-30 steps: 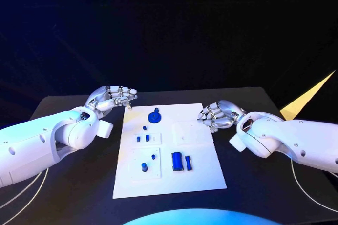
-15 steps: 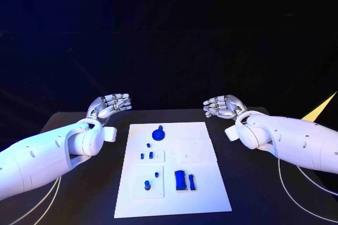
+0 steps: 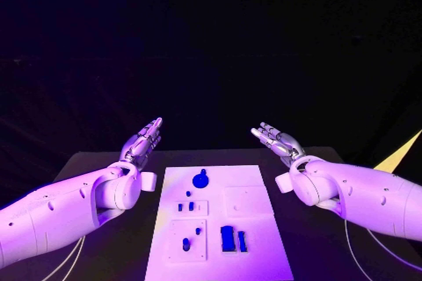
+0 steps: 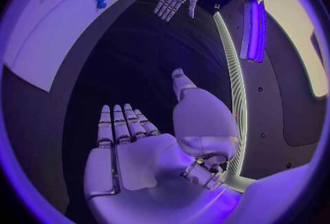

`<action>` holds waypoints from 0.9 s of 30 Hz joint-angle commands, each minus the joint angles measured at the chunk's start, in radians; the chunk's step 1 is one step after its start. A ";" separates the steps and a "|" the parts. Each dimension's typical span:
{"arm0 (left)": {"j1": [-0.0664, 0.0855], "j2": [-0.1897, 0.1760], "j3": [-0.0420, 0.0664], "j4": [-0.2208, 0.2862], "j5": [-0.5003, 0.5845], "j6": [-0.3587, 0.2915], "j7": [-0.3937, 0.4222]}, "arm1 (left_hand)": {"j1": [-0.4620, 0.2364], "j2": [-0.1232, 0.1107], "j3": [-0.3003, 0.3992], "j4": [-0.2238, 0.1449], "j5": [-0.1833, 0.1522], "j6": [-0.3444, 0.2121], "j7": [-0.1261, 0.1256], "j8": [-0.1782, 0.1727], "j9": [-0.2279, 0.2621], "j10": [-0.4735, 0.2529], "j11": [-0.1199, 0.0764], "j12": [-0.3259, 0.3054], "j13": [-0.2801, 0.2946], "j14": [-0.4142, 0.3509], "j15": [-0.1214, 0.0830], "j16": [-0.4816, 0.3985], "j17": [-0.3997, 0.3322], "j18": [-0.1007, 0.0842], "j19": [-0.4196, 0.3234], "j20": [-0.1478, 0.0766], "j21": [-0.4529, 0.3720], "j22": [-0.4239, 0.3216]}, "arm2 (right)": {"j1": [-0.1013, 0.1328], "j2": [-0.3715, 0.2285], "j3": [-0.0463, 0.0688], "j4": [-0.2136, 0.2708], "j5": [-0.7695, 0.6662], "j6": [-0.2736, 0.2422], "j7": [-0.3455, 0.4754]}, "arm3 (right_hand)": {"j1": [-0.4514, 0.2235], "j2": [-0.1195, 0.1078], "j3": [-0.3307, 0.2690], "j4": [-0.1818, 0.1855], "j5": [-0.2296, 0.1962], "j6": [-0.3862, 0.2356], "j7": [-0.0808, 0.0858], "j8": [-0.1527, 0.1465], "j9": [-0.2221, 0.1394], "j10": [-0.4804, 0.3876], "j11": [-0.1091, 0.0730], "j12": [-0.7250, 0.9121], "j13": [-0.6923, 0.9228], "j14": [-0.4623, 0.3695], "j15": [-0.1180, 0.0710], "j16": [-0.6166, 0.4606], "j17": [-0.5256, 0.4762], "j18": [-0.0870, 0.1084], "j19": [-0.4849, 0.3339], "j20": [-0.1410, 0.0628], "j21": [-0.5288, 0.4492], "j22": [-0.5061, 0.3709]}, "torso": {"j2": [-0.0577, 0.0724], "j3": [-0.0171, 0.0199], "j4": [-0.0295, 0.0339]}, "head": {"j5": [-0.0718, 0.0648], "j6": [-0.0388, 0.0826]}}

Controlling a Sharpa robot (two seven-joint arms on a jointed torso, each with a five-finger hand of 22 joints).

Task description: Assemble the parts on the task board

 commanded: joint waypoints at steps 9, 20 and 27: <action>-0.043 -0.007 0.015 0.209 -0.009 -0.334 0.009 | -0.635 0.024 -0.071 -0.018 -0.011 -0.113 -0.029 -0.033 -0.035 -0.130 -0.029 -0.022 -0.009 -0.104 -0.027 -0.040 -0.022 -0.036 -0.096 -0.042 -0.033 -0.034 | -0.097 -0.027 0.100 0.237 0.240 -0.291 0.155 | -0.637 0.026 -0.072 -0.030 -0.019 -0.122 -0.032 -0.026 -0.055 -0.172 -0.025 -0.019 -0.024 -0.142 -0.020 -0.024 -0.063 -0.031 -0.125 -0.036 -0.013 -0.084 | -0.025 0.0079 -0.0041 | 0.014 0.033; -0.051 -0.008 0.017 0.243 -0.010 -0.377 0.010 | -0.635 0.024 -0.071 -0.018 -0.011 -0.113 -0.029 -0.033 -0.035 -0.130 -0.029 -0.022 -0.009 -0.104 -0.027 -0.040 -0.022 -0.036 -0.096 -0.042 -0.033 -0.034 | -0.108 -0.030 0.111 0.262 0.260 -0.315 0.167 | -0.637 0.026 -0.072 -0.030 -0.019 -0.122 -0.032 -0.026 -0.055 -0.172 -0.025 -0.019 -0.024 -0.142 -0.020 -0.024 -0.063 -0.031 -0.125 -0.036 -0.013 -0.084 | -0.025 0.0079 -0.0041 | 0.014 0.033; -0.051 -0.008 0.017 0.243 -0.010 -0.377 0.010 | -0.635 0.024 -0.071 -0.018 -0.011 -0.113 -0.029 -0.033 -0.035 -0.130 -0.029 -0.022 -0.009 -0.104 -0.027 -0.040 -0.022 -0.036 -0.096 -0.042 -0.033 -0.034 | -0.108 -0.030 0.111 0.262 0.260 -0.315 0.167 | -0.637 0.026 -0.072 -0.030 -0.019 -0.122 -0.032 -0.026 -0.055 -0.172 -0.025 -0.019 -0.024 -0.142 -0.020 -0.024 -0.063 -0.031 -0.125 -0.036 -0.013 -0.084 | -0.025 0.0079 -0.0041 | 0.014 0.033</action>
